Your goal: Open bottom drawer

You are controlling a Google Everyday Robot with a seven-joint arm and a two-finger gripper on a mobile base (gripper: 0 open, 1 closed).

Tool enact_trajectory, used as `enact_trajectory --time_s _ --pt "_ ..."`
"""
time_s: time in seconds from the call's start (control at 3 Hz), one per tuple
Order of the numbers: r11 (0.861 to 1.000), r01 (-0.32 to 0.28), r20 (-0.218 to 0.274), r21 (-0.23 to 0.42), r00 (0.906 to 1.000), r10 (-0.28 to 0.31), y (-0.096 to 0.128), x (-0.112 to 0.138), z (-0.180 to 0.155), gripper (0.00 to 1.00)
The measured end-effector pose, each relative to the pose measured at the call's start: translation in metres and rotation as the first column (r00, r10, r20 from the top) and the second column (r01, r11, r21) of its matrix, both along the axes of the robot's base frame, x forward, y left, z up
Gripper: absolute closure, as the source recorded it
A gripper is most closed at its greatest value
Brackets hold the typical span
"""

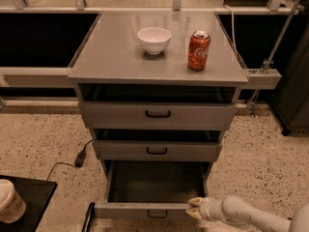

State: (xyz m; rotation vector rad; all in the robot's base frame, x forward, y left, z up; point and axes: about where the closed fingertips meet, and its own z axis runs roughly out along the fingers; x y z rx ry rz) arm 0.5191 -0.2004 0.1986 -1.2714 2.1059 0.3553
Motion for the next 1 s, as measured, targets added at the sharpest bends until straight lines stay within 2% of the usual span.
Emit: enact_trajectory --time_s 0.33,0.67,1.0 --pt "1.000 0.000 0.000 0.000 1.0000 0.000 0.0000 0.0000 0.0000 0.11" --pt "1.000 0.000 0.000 0.000 1.0000 0.000 0.0002 -0.0001 -0.0001 0.00" --pt "1.000 0.000 0.000 0.000 1.0000 0.000 0.0002 -0.0001 -0.0001 0.00"
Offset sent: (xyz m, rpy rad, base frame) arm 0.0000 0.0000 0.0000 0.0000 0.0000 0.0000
